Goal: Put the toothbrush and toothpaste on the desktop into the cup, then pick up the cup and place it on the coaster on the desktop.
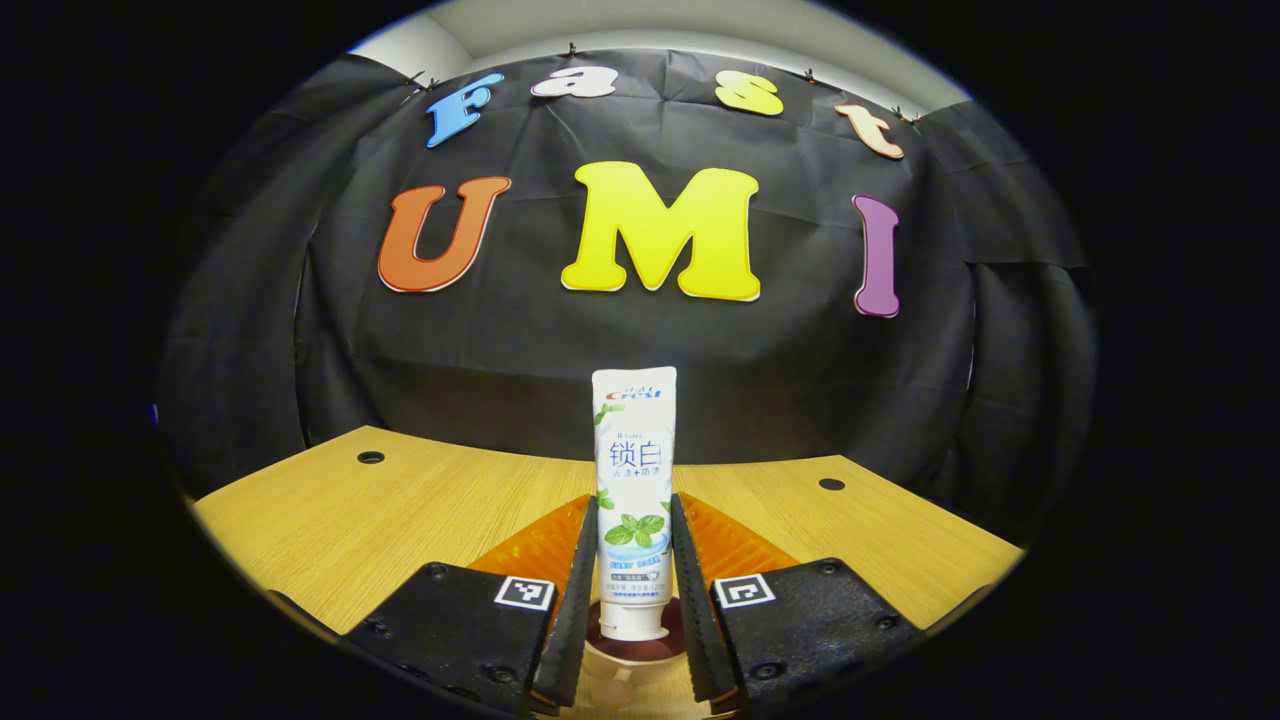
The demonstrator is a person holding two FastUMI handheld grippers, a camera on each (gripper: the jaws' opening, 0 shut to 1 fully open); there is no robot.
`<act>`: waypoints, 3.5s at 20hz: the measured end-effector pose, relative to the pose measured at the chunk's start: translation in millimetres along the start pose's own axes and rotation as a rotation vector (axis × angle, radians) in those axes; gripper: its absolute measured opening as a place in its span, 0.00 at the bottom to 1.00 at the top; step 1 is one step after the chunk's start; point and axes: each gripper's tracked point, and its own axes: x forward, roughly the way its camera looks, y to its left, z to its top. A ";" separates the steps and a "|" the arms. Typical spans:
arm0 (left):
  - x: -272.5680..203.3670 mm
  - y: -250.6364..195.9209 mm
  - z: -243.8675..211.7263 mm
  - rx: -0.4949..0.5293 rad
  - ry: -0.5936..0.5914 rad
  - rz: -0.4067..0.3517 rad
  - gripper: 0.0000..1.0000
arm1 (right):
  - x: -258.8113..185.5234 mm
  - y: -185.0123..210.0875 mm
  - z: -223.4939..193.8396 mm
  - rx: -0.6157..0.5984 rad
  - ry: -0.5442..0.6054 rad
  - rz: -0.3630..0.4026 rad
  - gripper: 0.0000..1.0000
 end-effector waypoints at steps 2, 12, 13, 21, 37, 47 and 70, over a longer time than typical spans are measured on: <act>0.1 0.2 0.9 0.003 0.002 -0.001 0.44 | 0.6 -2.2 1.0 0.007 -0.002 -0.004 0.00; -6.7 7.7 -3.6 -0.010 0.020 0.007 0.45 | 3.5 0.1 -9.5 0.023 0.028 0.007 0.00; -7.9 6.0 -4.5 -0.012 0.024 0.001 0.45 | 3.2 -3.0 -9.9 0.026 0.031 0.001 0.00; -12.2 1.4 -8.3 -0.027 0.046 -0.012 0.46 | -1.3 -6.3 -8.3 0.022 0.018 -0.011 0.00; -27.1 18.3 4.1 -0.009 0.008 0.017 1.00 | 14.0 19.9 7.1 -0.026 -0.015 0.069 0.00; -85.8 97.4 16.6 0.016 -0.032 0.154 1.00 | 80.0 156.2 81.8 -0.096 -0.169 0.357 0.00; -91.5 143.3 -0.4 -0.038 0.006 0.186 1.00 | 183.4 243.3 115.4 -0.078 -0.337 0.448 0.01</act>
